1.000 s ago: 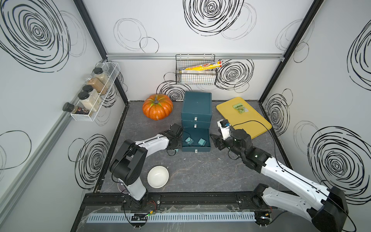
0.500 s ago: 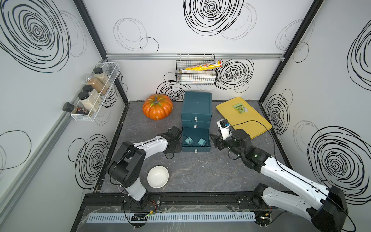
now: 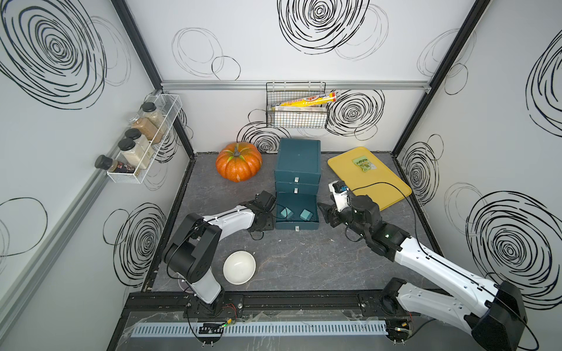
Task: Place the plugs into the drawer by color
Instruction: Pick up the plug from the center of the board, then place the plug in the drawer.
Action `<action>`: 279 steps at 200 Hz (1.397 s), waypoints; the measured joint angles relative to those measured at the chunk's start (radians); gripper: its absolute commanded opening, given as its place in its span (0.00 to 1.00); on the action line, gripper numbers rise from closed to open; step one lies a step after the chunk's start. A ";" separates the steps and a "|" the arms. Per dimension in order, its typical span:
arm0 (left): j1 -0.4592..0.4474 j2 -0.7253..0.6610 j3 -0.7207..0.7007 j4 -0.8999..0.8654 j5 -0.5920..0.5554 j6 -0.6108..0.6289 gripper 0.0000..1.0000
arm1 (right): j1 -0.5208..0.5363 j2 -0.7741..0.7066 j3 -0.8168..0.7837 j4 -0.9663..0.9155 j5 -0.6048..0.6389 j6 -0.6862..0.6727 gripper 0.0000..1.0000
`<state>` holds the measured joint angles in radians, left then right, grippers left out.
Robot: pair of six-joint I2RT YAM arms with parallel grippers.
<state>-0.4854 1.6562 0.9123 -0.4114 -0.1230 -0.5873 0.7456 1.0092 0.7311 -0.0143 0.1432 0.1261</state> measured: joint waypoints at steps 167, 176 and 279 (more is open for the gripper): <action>-0.253 0.208 0.405 0.015 -0.049 0.051 0.34 | 0.000 -0.106 -0.099 0.030 0.071 0.010 0.62; -0.254 0.232 0.414 0.017 -0.057 0.053 0.34 | 0.000 -0.111 -0.099 0.034 0.072 0.010 0.62; -0.257 0.316 0.441 0.063 -0.064 0.053 0.63 | 0.000 -0.084 -0.099 0.038 0.072 0.013 0.62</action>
<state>-0.7425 1.9724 1.3537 -0.3489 -0.1875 -0.5343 0.7456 0.9249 0.6319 0.0235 0.2157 0.1387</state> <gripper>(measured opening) 0.631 0.621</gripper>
